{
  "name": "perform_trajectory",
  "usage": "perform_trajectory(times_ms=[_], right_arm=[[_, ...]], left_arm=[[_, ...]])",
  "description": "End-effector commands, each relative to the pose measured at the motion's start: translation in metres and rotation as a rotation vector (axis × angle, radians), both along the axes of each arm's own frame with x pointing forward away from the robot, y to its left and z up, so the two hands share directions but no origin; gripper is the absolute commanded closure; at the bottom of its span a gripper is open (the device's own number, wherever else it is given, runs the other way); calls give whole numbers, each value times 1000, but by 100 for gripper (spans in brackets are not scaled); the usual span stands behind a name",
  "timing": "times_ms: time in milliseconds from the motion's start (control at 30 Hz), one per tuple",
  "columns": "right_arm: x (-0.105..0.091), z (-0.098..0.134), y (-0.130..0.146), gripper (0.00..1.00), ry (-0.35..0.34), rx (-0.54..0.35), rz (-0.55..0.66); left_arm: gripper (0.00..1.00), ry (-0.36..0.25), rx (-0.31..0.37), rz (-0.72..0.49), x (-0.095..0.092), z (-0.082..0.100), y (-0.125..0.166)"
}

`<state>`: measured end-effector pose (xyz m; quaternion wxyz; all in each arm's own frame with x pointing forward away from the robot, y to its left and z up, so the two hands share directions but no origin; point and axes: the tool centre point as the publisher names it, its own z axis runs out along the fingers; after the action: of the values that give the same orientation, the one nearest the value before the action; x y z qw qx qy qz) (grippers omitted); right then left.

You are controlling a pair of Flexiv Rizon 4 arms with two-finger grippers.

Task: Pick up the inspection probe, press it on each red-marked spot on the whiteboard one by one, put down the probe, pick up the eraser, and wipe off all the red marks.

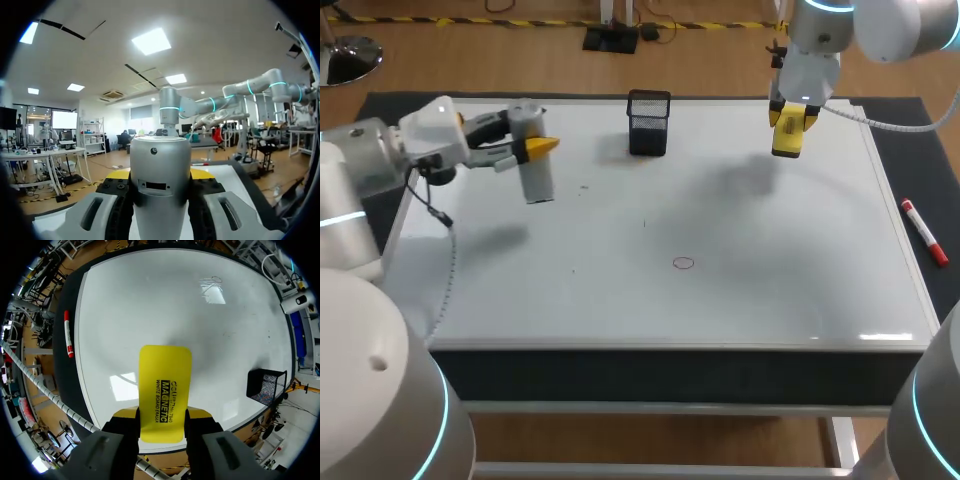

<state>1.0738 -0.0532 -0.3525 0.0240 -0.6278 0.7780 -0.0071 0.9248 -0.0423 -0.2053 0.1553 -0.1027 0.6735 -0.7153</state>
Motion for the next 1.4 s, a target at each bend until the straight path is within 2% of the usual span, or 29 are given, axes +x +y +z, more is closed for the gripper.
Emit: perform_trajectory(times_ms=[33, 167, 600, 867, 1200, 1400], right_arm=[[1, 1, -1, 100, 2, -2, 2], [1, 1, -1, 100, 2, -2, 2], [1, 1, -1, 100, 2, -2, 2], [-66, -8, 33, 100, -11, -9, 170], [-171, -18, 84, 100, -29, 19, 380], [-220, -19, 114, 100, -28, 36, 515]], left_arm=[[100, -4, -2, 9, -7, 5, 18], [100, 4, -14, 23, -6, 5, 27], [100, 4, -14, 23, -6, 5, 27], [100, 4, -14, 23, -6, 5, 27], [100, 4, -14, 23, -6, 5, 27], [100, 4, -14, 23, -6, 5, 27]])
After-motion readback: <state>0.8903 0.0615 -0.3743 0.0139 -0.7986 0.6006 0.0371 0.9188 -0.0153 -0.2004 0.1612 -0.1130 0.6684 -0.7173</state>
